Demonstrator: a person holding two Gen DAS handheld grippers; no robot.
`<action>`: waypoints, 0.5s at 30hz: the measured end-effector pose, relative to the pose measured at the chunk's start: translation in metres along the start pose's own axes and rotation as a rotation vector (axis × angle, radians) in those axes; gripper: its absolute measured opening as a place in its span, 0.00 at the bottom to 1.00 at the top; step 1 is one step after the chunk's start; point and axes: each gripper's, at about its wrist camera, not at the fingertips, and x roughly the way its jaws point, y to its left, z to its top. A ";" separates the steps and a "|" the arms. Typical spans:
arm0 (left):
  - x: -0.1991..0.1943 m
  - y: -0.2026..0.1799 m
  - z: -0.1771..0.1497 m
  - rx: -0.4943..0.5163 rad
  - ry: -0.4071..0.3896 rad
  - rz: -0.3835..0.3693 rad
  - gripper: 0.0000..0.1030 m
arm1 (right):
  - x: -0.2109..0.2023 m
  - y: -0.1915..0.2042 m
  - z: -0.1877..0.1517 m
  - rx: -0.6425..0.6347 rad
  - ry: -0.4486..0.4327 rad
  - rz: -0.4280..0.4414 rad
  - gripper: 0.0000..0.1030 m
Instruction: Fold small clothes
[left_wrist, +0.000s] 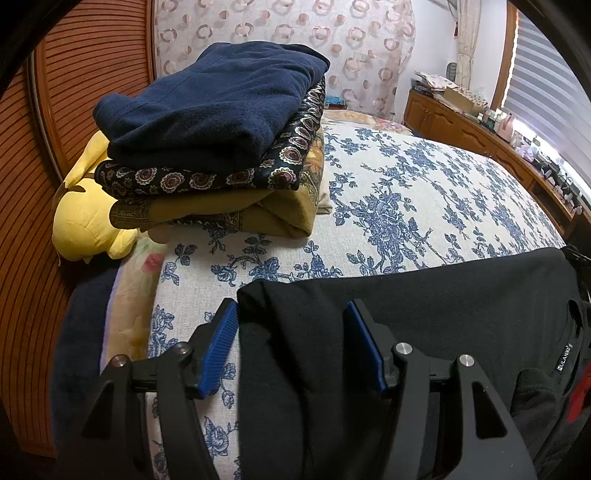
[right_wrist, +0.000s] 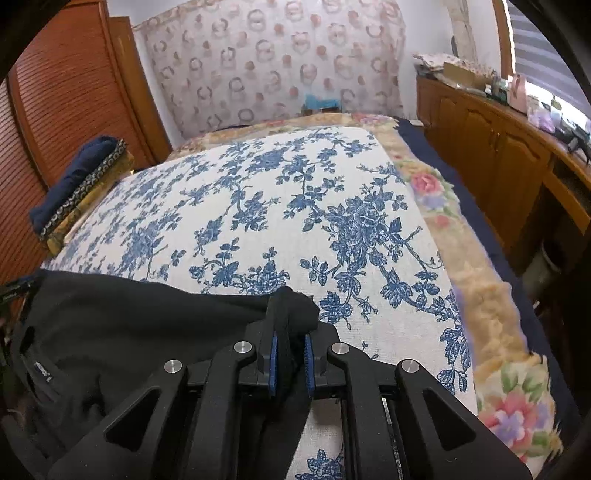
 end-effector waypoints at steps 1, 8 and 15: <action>0.000 0.000 0.000 0.000 0.000 0.000 0.59 | 0.000 0.001 0.000 -0.006 0.000 -0.002 0.09; 0.000 0.000 0.000 -0.003 0.000 -0.006 0.59 | -0.002 0.003 -0.001 -0.019 -0.007 -0.003 0.15; -0.004 0.006 0.000 -0.031 -0.004 -0.025 0.59 | -0.001 0.001 -0.002 -0.021 0.016 -0.006 0.38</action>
